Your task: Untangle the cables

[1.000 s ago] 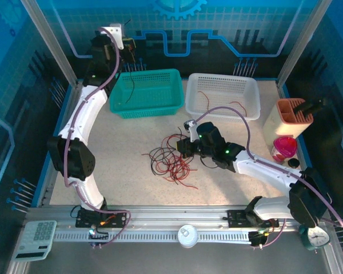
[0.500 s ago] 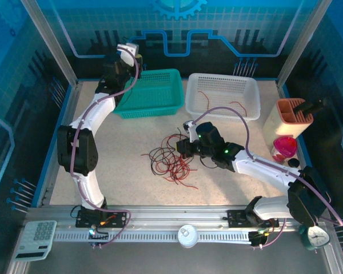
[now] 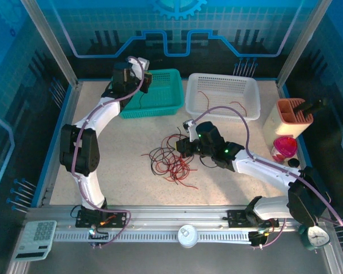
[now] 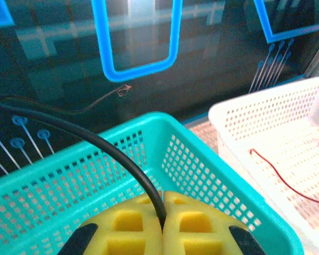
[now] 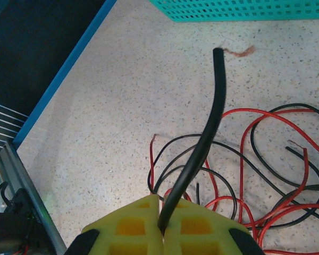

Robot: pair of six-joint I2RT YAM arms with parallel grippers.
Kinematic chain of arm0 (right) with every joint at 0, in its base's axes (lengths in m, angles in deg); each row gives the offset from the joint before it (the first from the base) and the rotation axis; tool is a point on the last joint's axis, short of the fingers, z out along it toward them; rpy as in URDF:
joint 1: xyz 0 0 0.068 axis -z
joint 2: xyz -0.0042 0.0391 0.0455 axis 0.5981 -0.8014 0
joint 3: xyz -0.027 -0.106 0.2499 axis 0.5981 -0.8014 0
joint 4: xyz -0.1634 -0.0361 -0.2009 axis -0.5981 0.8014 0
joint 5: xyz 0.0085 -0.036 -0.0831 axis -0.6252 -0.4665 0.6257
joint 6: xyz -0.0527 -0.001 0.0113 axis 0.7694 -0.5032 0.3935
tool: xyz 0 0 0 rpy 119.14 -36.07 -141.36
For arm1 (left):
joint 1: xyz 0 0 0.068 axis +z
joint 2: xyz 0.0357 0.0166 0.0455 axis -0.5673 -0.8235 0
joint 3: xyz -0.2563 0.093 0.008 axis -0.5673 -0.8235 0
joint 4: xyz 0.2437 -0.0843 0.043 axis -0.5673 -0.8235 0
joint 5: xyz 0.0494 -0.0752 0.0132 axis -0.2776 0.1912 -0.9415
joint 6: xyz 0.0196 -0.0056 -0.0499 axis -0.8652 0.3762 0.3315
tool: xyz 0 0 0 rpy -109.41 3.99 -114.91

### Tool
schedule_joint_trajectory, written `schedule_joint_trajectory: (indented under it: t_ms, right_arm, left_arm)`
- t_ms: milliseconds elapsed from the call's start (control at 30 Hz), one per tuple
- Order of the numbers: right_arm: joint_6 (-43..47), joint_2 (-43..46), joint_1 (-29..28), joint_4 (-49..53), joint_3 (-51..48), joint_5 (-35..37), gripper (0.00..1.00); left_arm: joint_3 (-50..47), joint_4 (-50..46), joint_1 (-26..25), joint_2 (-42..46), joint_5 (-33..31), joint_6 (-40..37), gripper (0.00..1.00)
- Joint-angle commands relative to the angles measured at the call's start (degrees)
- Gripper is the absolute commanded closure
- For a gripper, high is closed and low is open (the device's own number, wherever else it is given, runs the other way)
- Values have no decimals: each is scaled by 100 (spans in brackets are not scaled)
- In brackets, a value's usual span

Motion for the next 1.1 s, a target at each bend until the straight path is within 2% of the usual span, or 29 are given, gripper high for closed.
schedule_joint_trajectory:
  t_ms: [0, 233, 433, 567, 633, 867, 1000, 1067]
  right_arm:
    - [-11, 26, 2, -41, 226, -62, 100]
    - [10, -71, -11, -19, 280, -105, 100]
    - [10, -142, -42, 10, 483, -108, 100]
    - [19, -194, -56, 35, 527, -99, 100]
    - [28, -199, -64, 58, 551, -98, 100]
    - [106, -231, -90, 150, 671, -104, 100]
    - [182, -347, -92, 259, 922, -158, 100]
    - [226, -405, -84, 290, 1112, -185, 100]
  left_arm:
    - [64, -553, -89, 76, 298, 298, 100]
    - [94, -1018, -191, -124, -21, 390, 99]
    - [1092, -2136, -191, -772, -480, 337, 74]
    - [1673, -2581, -208, -1108, -586, 260, 61]
    - [1782, -2618, -217, -1146, -628, 242, 58]
    - [2021, -2655, -252, -759, -634, 326, 50]
    - [2097, -2887, -252, -181, -463, 651, 47]
    - [1799, -2847, -239, 289, -403, 911, 46]
